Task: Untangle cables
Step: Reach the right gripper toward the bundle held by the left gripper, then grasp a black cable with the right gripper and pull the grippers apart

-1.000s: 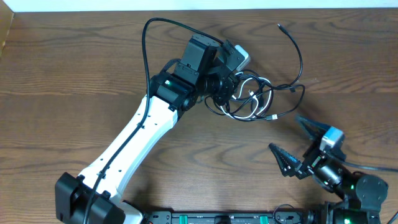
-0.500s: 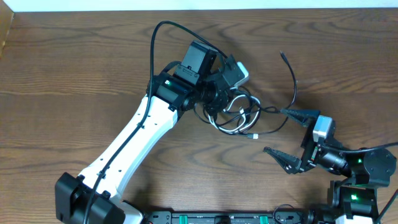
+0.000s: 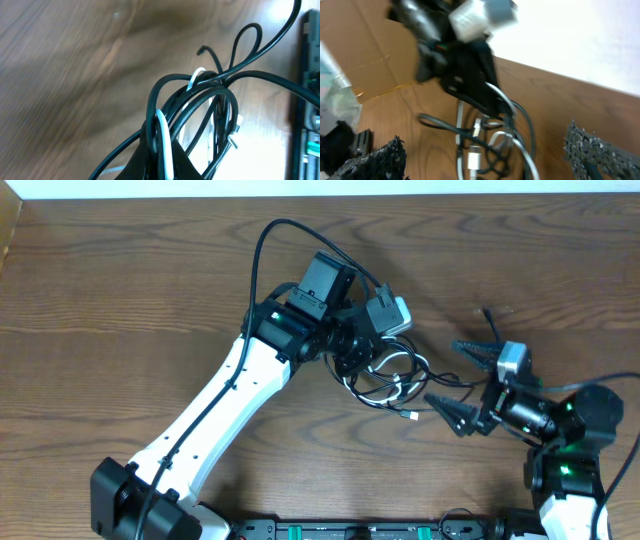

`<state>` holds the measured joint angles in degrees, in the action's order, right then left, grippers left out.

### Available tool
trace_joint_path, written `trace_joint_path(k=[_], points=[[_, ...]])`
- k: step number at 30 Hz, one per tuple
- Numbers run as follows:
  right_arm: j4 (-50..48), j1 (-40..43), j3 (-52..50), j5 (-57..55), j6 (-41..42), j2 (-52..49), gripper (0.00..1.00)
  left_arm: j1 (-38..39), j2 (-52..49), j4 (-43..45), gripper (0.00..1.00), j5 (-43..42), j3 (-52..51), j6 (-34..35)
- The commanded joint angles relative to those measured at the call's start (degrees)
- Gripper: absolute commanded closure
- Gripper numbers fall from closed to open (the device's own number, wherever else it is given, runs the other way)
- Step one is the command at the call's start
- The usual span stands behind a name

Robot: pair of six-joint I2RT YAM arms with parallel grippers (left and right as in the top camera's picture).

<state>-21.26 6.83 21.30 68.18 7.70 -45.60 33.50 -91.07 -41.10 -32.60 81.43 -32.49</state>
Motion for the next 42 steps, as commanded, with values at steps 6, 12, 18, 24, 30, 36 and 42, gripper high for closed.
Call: trace_joint_path(k=[6, 12, 18, 24, 30, 36, 42], points=[[0.0, -0.9, 1.2, -1.8, -2.1, -9.5, 0.01, 0.2, 2.4, 2.9, 0.92, -11.7, 0.3, -1.1], [0.0, -0.9, 1.2, -0.1, -2.2, -12.3, 0.01, 0.2, 4.1, 6.3, 0.93, -17.5, 0.3, -0.4], [0.3, -0.9, 1.2, 1.0, -2.2, -12.3, 0.01, 0.2, 4.7, 13.1, 0.93, -22.7, 0.3, 6.0], [1.8, -3.2, 1.2, 1.1, -4.5, -12.3, 0.01, 0.2, 4.7, 20.0, 0.93, -22.6, 0.3, 14.0], [7.3, -4.0, 1.1, -4.6, -6.8, -12.3, 0.01, -0.8, 4.7, 22.2, 0.92, -22.6, 0.3, 18.1], [13.2, -4.0, 1.1, -14.6, -7.8, -12.3, 0.01, -5.4, 4.7, 22.2, 0.92, -22.2, 0.3, 23.9], [12.9, -4.0, 1.1, -15.8, -7.8, -12.3, 0.01, -8.7, 4.7, 21.5, 0.92, -22.5, 0.3, 26.9]])
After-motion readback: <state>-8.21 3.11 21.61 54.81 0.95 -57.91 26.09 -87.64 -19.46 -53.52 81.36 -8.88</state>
